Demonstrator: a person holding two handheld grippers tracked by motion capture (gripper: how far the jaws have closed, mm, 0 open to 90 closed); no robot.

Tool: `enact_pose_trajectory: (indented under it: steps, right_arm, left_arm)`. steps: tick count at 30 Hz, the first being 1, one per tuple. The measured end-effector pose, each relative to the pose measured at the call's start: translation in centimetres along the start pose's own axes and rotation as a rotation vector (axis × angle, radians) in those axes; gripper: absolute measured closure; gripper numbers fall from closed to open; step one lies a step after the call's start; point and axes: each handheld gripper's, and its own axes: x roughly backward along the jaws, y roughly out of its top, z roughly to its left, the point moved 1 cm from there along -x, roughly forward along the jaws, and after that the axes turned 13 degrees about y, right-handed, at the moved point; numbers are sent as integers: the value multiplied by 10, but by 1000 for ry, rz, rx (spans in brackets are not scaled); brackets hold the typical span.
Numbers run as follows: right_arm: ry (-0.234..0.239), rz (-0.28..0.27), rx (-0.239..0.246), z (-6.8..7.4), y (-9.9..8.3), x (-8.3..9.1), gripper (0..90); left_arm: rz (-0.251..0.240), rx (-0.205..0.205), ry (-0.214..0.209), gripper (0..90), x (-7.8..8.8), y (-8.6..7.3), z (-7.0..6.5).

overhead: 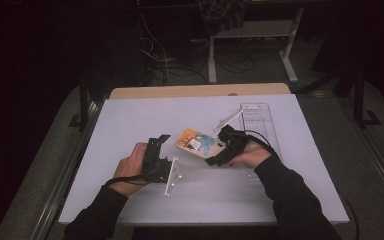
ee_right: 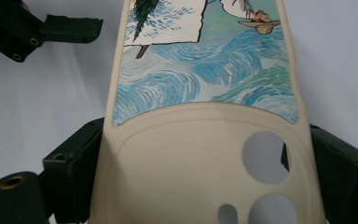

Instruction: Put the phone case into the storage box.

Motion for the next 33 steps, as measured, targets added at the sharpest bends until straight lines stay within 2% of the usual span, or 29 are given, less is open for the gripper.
enact_pose_trajectory:
  steps: [8,9,11,17,19,21,22,24,26,33]
  right_arm:
    - [12,-7,5,3,9,-1,95]
    - [5,-3,18,2,10,-1,95]
    - [17,-16,4,5,14,-1,95]
    - [28,-29,9,8,23,-4,95]
    - [29,-28,15,9,25,-6,95]
    - [24,-21,49,7,27,-7,95]
    - [30,-30,27,9,28,-8,95]
    - [43,-38,15,12,29,-9,95]
    - [33,-25,45,10,29,-10,95]
    - [39,-17,54,14,29,-13,95]
  left_arm:
    - [11,-39,38,0,-1,3,-1]
    - [7,-38,43,0,-1,3,-1]
    - [9,-40,51,0,-1,3,-1]
    - [8,-57,73,0,-2,4,-1]
    - [2,-64,82,1,-2,4,-2]
    - [1,-67,90,1,-2,4,-2]
    - [0,-71,95,1,-2,5,-2]
    - [0,-74,90,4,-2,5,-3]
    - [-2,-81,102,4,-2,5,-4]
    - [-17,-106,144,57,0,8,-7]
